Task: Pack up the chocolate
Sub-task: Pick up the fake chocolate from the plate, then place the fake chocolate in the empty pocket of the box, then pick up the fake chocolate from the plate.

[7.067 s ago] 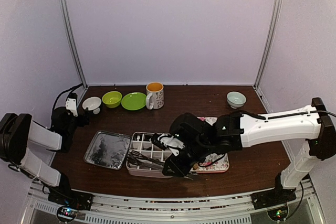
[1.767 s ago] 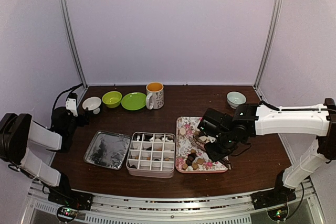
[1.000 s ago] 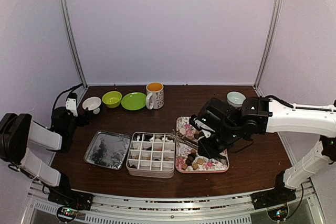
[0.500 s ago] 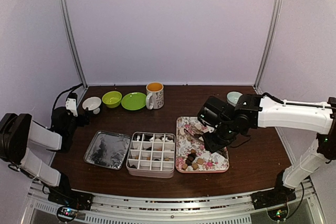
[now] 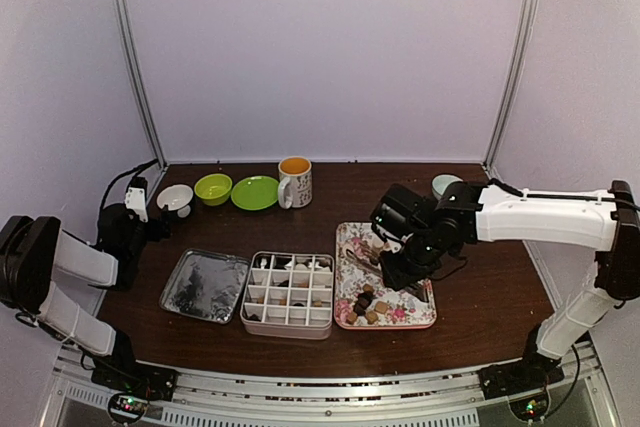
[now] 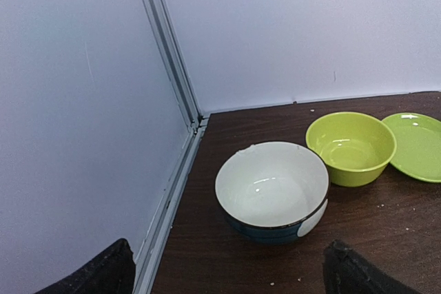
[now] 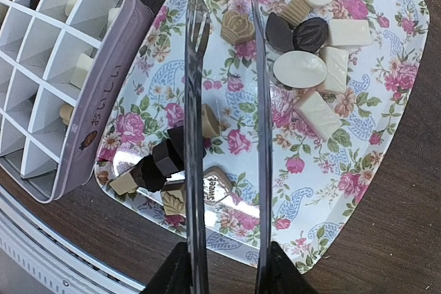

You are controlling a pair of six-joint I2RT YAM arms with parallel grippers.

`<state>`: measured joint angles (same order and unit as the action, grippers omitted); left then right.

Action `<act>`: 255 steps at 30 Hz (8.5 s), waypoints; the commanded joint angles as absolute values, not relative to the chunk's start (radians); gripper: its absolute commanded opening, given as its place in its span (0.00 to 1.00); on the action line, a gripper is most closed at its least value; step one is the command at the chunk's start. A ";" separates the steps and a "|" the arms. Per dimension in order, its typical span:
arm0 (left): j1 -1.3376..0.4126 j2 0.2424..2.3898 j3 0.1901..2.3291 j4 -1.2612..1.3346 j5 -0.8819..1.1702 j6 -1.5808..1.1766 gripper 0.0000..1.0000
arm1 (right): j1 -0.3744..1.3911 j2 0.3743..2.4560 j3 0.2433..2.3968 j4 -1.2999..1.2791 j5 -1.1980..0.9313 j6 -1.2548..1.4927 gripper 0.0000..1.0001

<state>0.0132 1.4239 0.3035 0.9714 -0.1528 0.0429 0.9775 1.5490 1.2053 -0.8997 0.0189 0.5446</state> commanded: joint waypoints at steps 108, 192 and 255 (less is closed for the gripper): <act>0.019 1.425 0.325 1.024 -0.154 0.036 0.98 | 0.879 1.412 1.179 -0.929 -0.252 0.460 0.25; 0.020 1.425 0.325 1.023 -0.155 0.036 0.98 | 1.118 1.362 1.078 -0.656 -0.348 0.465 0.42; 0.020 1.425 0.325 1.025 -0.154 0.037 0.98 | 0.945 1.529 0.707 -0.335 0.184 0.866 0.57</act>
<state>0.0132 1.4239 0.3035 0.9714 -0.1528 0.0429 0.9512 1.5150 0.7277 -0.3923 0.1829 0.7979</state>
